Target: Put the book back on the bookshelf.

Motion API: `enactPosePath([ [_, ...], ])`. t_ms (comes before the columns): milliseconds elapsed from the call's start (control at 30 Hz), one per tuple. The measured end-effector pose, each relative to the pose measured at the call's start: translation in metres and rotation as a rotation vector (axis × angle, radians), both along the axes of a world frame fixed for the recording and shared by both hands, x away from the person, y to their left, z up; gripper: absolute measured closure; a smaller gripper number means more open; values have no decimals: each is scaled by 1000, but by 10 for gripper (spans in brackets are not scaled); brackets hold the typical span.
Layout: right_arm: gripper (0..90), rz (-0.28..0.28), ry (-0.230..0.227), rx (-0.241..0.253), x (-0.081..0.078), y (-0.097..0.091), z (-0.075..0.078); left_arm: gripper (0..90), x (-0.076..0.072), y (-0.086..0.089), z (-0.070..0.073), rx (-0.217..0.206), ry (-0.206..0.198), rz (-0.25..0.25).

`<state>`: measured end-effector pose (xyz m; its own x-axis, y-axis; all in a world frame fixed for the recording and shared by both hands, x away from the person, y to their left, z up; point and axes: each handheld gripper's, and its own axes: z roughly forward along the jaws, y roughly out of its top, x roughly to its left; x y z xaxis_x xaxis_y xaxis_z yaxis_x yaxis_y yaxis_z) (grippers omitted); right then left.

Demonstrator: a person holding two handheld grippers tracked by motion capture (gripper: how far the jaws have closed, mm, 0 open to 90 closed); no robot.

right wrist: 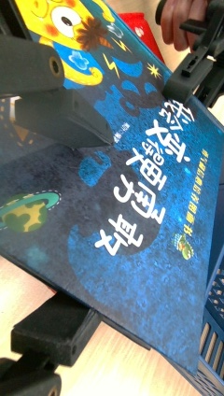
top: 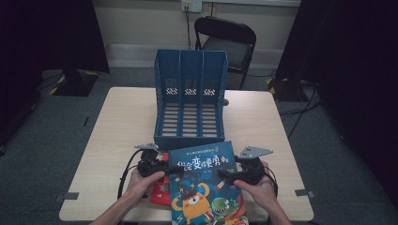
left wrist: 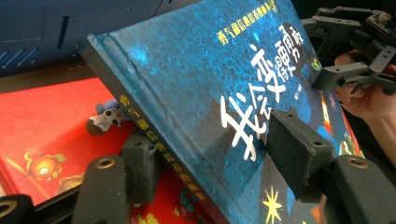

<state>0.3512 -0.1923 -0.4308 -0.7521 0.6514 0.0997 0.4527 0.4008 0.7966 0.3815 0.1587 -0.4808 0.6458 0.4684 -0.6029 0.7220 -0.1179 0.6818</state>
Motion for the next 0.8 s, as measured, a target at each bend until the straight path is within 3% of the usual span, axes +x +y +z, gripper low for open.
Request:
enactPosePath([
  [133, 225, -23, -2, 1, 4, 5, 2, 408, 2, 4, 5, -6, -7, 15],
  [333, 228, -49, -5, 12, 9, 9, 11, 474, 2, 10, 17, -50, -41, 56],
  [400, 228, -53, -6, 11, 10, 10, 13, 482, 2, 11, 22, -46, -54, 57],
  [533, 230, -67, -7, 44, 13, 12, 20, 534, 3, 12, 36, -105, -86, 44],
  [667, 242, -72, -22, 70, 15, 17, 29, 553, 4, 8, 49, -120, -121, 47],
  [733, 244, -86, -33, 79, 17, 18, 35, 578, 5, 9, 52, -154, -121, 50],
  [800, 246, -81, -37, 79, 19, 18, 38, 594, 6, 10, 55, -154, -128, 45],
])
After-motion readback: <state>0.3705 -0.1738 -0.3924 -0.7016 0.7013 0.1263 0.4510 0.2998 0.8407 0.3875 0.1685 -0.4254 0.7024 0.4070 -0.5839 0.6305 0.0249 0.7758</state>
